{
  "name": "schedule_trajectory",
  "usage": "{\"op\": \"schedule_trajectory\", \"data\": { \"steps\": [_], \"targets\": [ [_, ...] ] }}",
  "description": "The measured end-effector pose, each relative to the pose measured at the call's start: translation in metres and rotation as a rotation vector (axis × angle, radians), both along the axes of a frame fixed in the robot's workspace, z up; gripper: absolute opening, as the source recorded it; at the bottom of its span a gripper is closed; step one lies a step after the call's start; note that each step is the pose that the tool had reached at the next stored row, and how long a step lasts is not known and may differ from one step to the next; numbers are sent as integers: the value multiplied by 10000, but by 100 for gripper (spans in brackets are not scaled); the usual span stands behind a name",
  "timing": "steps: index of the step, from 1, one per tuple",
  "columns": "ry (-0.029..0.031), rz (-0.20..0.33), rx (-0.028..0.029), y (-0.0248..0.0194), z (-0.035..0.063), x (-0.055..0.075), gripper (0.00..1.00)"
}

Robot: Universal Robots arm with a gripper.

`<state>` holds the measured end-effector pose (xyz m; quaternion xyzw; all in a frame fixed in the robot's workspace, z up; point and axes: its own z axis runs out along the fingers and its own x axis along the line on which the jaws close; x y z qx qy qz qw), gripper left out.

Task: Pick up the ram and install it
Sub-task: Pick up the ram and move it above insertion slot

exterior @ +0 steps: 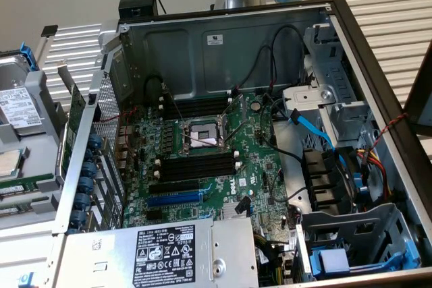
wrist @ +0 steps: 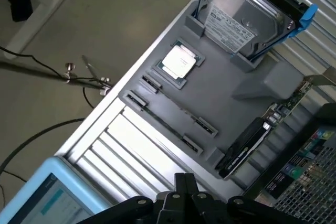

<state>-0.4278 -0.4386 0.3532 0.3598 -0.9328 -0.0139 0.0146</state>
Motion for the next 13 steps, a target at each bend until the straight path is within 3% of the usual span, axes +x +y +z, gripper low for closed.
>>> {"op": "schedule_trajectory", "data": {
  "steps": [13],
  "targets": [
    [-1, 2359, 2, 0, -46, 0, 11]
  ]
}}
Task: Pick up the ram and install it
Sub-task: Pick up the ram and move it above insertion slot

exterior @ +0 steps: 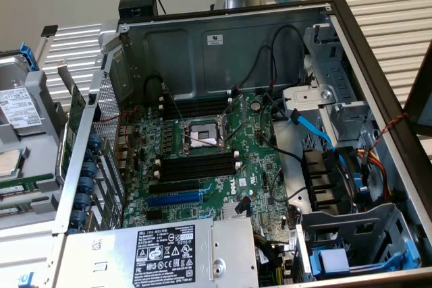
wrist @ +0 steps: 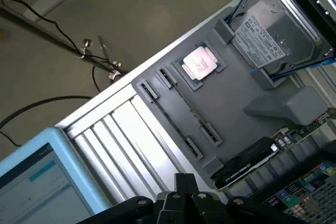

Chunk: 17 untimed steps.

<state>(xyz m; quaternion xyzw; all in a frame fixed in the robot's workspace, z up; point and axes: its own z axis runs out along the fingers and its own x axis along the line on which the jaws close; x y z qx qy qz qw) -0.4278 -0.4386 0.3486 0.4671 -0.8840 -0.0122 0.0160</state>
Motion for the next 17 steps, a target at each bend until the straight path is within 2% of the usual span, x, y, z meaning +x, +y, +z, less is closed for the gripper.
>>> {"op": "schedule_trajectory", "data": {
  "steps": [3, 7, 14, 17],
  "targets": [
    [2, 470, 1, 1, -4, -8, 11],
    [2, 713, -5, 0, -7, -47, 11],
    [3, 1976, -5, 0, -26, -48, 11],
    [2, 2520, 15, 0, -36, -48, 11]
  ]
}}
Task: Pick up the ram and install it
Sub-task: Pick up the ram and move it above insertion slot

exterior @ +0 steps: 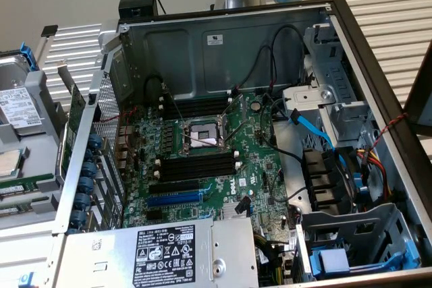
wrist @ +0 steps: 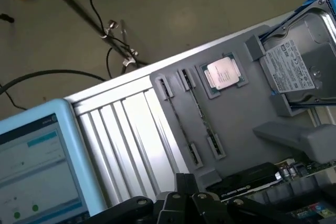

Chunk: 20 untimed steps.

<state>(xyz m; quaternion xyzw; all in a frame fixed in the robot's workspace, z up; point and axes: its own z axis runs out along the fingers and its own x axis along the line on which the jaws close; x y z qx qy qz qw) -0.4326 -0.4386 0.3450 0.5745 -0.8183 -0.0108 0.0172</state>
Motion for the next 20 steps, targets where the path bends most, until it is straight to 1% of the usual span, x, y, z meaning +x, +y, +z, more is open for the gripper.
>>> {"op": "schedule_trajectory", "data": {
  "steps": [5, 11, 17, 20],
  "targets": [
    [-1, 904, 64, 0, -26, -1, 11],
    [-7, 1954, 243, 0, -87, -14, 11],
    [-7, 2972, 383, 0, -161, -28, 11],
    [0, 3501, 397, 0, -199, -32, 11]
  ]
}}
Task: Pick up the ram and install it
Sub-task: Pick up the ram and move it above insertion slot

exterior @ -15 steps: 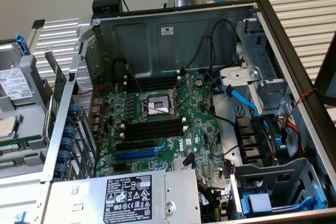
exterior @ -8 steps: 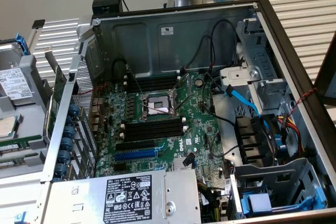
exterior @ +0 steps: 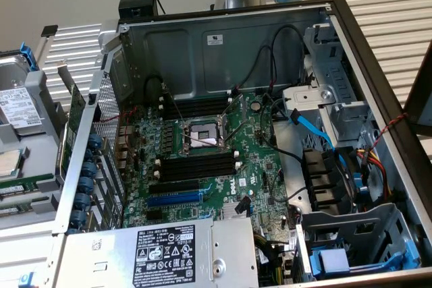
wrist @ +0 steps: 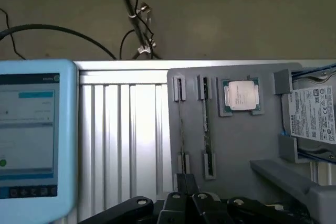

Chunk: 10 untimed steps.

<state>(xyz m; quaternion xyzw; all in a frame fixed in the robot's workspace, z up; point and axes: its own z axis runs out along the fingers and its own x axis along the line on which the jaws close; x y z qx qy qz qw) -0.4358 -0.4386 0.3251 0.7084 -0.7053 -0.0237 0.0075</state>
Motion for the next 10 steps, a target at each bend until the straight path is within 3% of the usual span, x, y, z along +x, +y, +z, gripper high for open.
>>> {"op": "schedule_trajectory", "data": {
  "steps": [5, 10],
  "targets": [
    [-16, 403, -2, 21, -55, -53, 11],
    [-15, 473, -120, 142, -115, -101, 11]
  ]
}}
